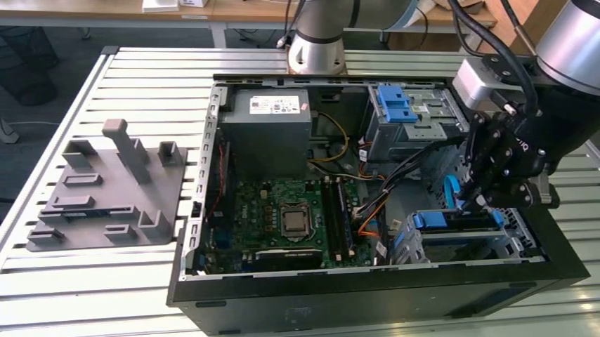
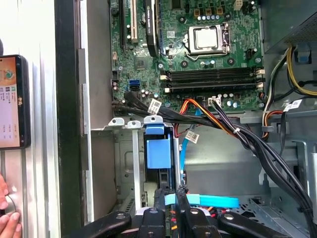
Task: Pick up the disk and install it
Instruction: 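Insert the second disk wire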
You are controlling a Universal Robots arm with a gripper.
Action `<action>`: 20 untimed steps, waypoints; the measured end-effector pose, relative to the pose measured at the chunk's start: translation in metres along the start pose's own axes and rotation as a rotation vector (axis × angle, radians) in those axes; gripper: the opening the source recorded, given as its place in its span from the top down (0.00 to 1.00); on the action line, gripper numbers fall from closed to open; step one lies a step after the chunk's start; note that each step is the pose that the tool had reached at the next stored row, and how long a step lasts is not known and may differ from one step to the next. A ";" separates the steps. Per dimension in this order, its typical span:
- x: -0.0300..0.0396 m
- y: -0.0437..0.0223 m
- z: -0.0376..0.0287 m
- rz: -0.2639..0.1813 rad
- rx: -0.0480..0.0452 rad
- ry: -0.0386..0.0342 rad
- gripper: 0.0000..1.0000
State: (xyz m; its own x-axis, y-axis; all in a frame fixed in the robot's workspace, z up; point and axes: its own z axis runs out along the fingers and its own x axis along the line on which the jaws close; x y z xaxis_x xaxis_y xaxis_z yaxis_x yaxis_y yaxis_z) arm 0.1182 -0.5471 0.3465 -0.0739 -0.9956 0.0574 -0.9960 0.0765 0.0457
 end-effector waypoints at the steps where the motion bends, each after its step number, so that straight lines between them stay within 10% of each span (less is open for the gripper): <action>1: 0.0000 0.0000 -0.0004 0.000 0.0000 -0.0001 0.77; 20: -0.0008 -0.0007 0.0122 0.000 0.0017 -0.0018 0.89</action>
State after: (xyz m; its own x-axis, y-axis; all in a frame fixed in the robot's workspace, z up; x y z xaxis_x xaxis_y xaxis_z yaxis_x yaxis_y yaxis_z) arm 0.1183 -0.5471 0.3342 -0.0741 -0.9957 0.0556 -0.9961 0.0766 0.0439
